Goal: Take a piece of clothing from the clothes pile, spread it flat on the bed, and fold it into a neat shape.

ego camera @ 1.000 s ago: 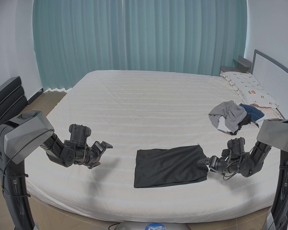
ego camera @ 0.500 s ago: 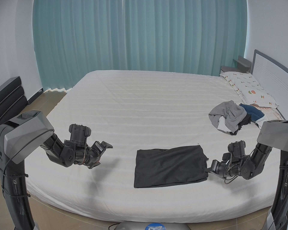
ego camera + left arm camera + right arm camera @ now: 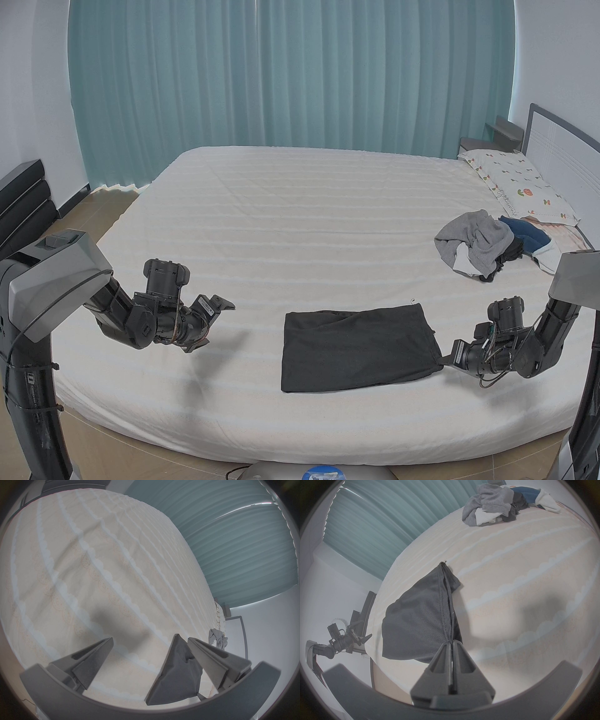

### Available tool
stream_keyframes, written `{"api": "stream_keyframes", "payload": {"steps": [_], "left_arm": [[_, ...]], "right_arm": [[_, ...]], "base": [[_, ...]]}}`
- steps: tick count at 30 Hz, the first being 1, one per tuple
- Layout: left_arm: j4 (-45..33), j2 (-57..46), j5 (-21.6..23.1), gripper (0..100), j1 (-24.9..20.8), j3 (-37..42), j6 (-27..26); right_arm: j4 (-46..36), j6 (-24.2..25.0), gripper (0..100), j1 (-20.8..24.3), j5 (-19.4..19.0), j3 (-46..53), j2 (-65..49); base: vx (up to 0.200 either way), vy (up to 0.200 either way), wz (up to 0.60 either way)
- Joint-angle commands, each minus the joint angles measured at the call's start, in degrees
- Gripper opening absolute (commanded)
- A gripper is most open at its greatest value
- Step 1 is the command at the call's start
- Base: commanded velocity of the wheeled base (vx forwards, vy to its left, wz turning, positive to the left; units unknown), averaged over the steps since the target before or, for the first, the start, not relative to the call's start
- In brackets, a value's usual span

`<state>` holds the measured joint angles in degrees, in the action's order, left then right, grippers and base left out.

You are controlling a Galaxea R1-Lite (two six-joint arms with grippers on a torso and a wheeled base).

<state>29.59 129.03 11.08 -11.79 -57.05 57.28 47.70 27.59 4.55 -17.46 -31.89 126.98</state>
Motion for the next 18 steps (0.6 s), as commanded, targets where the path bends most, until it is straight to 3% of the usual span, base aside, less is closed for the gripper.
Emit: {"api": "stream_keyframes", "payload": {"steps": [1,6,7,14,18], "left_arm": [[0.03,0.09,-0.01,100,0.01,0.10,0.02],[0.03,0.09,-0.01,100,0.01,-0.08,0.02],[0.03,0.09,-0.01,100,0.01,-0.08,0.02],[0.03,0.09,-0.01,100,0.01,-0.08,0.02],[0.03,0.09,-0.01,100,0.01,-0.08,0.02]], "right_arm": [[-0.07,-0.34,0,0.02,-0.03,0.51,0.38],[0.02,-0.69,0,0.02,-0.03,0.16,0.90],[0.02,-0.69,100,0.02,-0.03,-0.01,1.17],[0.90,0.10,100,-0.06,-0.65,-3.44,-0.24],[-0.33,2.82,100,-0.06,-0.03,-10.56,0.90]], "base": [[0.000,0.000,0.00],[0.000,0.000,0.00],[0.000,0.000,0.00],[0.000,0.000,0.00],[0.000,0.000,0.00]]}}
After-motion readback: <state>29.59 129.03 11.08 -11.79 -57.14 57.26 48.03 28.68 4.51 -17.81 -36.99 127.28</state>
